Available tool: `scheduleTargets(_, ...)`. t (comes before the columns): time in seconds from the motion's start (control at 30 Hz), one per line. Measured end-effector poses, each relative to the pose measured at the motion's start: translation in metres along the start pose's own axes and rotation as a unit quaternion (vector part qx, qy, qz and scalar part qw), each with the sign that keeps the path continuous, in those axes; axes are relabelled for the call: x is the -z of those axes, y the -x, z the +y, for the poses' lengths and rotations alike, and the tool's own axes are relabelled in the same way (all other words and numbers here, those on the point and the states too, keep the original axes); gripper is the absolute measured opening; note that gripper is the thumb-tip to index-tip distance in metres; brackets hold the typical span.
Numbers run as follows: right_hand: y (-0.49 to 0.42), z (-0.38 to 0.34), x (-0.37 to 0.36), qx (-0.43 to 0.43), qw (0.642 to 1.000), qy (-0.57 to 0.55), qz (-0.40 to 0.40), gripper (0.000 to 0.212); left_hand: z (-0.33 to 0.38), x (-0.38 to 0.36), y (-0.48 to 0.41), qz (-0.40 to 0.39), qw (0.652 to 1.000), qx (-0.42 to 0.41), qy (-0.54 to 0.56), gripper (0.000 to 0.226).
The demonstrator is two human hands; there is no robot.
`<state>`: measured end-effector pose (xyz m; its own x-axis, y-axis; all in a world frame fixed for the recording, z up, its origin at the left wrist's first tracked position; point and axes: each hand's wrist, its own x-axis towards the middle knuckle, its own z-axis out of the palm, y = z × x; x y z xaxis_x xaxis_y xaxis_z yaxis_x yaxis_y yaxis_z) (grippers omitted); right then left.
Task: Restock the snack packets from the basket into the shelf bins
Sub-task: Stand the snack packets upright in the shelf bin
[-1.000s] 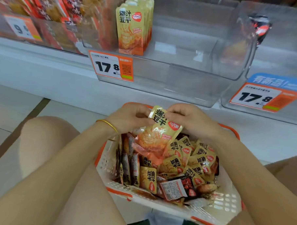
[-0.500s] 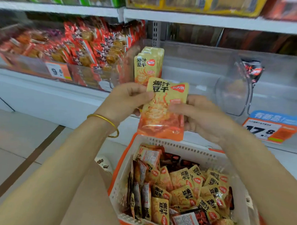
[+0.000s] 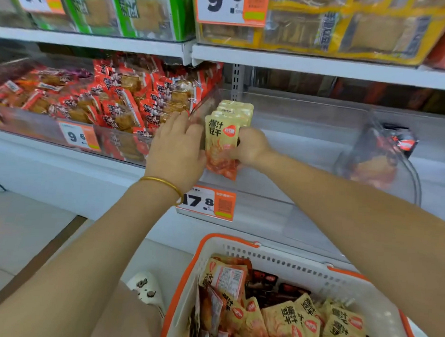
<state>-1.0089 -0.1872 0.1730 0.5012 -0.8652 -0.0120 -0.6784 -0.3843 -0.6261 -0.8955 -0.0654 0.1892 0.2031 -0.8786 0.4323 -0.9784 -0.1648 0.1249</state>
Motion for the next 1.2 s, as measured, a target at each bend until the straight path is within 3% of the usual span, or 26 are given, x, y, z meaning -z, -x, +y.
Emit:
scheduleTargets(0.1,-0.010,0.008,-0.011,-0.013,0.995,0.099,0.021,0.046,-0.001,-0.007,0.003,0.012,1.000,0.006,0.016,0.043)
scheduleTargets(0.43,-0.021,0.008,-0.013,-0.094,0.994,0.052,0.001,0.033,-0.004,-0.016,0.003,0.038,0.999,-0.020,0.005,0.032)
scheduleTargets(0.73,-0.007,0.006,-0.001,-0.095,0.993,0.066,-0.020,0.034,0.002,-0.012,0.007,0.075,0.997,-0.023,0.009,0.026)
scheduleTargets(0.8,0.005,-0.001,0.014,-0.064,0.992,0.104,0.013,0.029,0.009,-0.006,0.014,0.116,0.991,-0.052,0.044,0.024)
scheduleTargets(0.87,0.034,-0.009,0.031,-0.003,0.988,0.128,0.089,0.039,0.022,0.001,0.032,0.165,0.978,-0.092,0.087,0.026)
scheduleTargets(0.93,0.087,-0.009,0.042,0.051,0.987,0.062,0.140,0.039,0.039,0.004,0.061,0.184,0.971,-0.116,0.102,0.028)
scheduleTargets(1.07,0.195,0.040,0.011,0.033,0.999,0.020,0.012,0.027,0.058,-0.027,0.126,0.085,0.977,-0.167,0.098,0.027)
scheduleTargets(1.2,0.214,0.105,-0.046,-0.039,0.996,0.034,-0.072,0.021,0.059,-0.067,0.146,-0.034,0.974,-0.203,0.092,0.028)
